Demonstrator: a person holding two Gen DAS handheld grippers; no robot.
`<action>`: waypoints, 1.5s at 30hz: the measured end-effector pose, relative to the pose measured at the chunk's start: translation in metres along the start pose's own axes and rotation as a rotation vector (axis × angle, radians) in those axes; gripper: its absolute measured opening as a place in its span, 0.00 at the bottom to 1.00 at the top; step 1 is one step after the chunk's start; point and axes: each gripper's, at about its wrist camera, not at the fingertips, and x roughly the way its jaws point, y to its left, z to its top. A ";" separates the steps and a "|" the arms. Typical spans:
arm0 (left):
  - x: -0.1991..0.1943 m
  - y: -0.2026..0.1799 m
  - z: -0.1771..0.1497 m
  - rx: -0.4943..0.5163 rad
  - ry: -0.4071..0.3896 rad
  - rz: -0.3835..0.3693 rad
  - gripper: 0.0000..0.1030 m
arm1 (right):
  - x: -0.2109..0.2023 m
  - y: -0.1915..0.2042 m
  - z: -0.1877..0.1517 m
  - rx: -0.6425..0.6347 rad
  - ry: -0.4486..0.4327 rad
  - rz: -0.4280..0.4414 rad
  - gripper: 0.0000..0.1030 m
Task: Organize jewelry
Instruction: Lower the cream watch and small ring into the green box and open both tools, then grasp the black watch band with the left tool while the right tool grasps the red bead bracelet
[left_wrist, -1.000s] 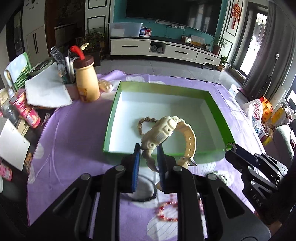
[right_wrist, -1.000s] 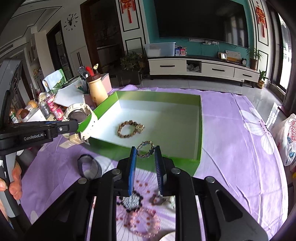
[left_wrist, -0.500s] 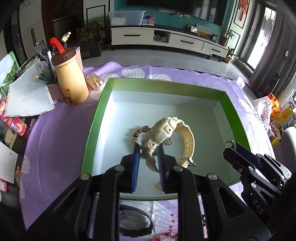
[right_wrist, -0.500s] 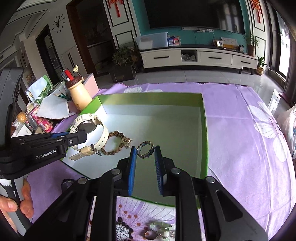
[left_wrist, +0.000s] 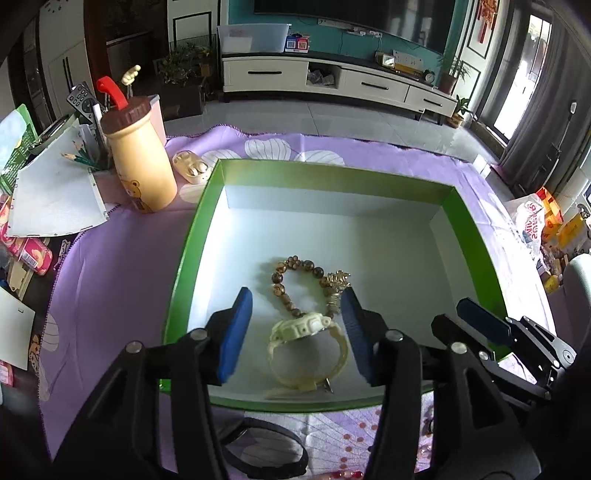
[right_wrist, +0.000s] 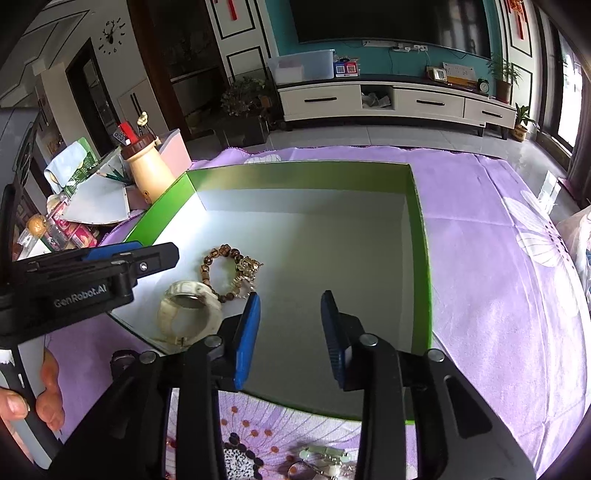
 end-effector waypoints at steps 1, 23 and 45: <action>-0.006 0.002 -0.001 0.000 -0.007 -0.001 0.57 | -0.007 -0.001 -0.002 0.003 -0.005 0.007 0.34; -0.086 0.039 -0.077 -0.048 -0.038 0.057 0.95 | -0.107 0.013 -0.065 -0.033 -0.002 0.066 0.63; -0.025 0.064 -0.108 -0.146 0.110 0.083 0.82 | -0.033 0.064 -0.115 -0.208 0.179 0.123 0.42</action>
